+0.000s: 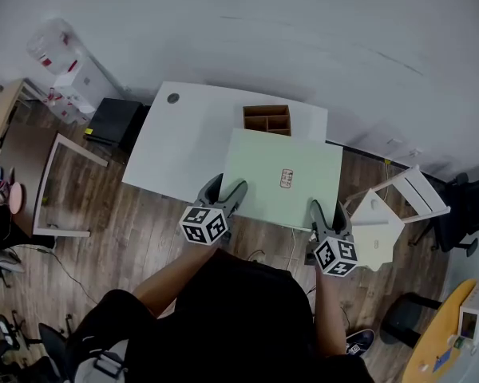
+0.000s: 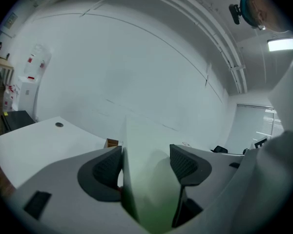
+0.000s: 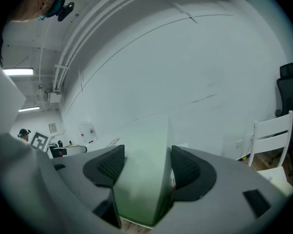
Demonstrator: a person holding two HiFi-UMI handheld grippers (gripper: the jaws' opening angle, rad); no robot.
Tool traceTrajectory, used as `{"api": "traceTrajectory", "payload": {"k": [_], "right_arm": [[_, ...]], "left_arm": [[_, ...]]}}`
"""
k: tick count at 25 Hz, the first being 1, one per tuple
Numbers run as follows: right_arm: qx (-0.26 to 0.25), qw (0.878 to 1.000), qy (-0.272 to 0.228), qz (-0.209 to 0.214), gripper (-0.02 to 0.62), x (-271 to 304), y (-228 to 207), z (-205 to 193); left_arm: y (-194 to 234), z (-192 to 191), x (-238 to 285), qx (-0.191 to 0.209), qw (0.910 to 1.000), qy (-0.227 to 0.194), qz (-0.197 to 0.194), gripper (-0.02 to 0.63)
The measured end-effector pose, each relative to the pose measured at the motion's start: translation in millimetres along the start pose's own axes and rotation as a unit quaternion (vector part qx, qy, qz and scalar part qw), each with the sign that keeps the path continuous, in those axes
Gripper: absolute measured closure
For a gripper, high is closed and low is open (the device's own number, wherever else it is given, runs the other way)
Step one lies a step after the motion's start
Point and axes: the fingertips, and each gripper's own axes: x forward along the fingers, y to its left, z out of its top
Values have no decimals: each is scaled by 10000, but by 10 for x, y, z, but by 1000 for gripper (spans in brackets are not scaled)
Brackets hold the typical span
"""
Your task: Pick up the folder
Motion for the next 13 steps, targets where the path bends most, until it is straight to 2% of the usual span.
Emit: {"api": "traceTrajectory", "payload": {"k": [13], "right_arm": [[-1,10000,-72,-33,279,-236,-41,-27]], "left_arm": [[-176,-73,-122,111,9999,-1,7,298]]}}
